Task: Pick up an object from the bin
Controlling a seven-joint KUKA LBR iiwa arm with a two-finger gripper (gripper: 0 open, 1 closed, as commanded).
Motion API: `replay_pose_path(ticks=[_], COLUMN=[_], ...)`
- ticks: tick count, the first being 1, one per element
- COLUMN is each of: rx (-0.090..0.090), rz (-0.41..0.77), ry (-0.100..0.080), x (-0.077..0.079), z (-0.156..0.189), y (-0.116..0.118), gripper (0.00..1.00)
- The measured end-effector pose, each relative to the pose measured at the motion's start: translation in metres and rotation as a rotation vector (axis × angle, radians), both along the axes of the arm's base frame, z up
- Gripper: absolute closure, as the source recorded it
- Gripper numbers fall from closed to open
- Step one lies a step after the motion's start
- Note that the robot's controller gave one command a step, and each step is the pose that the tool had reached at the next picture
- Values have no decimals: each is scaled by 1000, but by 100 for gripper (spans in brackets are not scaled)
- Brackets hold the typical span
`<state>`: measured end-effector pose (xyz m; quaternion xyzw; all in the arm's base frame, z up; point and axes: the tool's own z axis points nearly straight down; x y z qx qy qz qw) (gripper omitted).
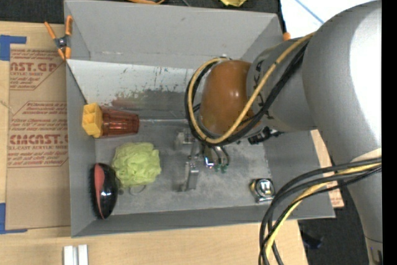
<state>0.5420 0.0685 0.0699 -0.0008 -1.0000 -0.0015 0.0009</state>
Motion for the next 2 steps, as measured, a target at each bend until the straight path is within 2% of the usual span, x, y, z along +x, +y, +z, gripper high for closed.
replay_pose_path(ticks=[1,2], rx=[-2,2], rz=[-42,-164], ry=[-11,2], x=[-4,-4], z=[40,30], y=[11,128], gripper=[0,0])
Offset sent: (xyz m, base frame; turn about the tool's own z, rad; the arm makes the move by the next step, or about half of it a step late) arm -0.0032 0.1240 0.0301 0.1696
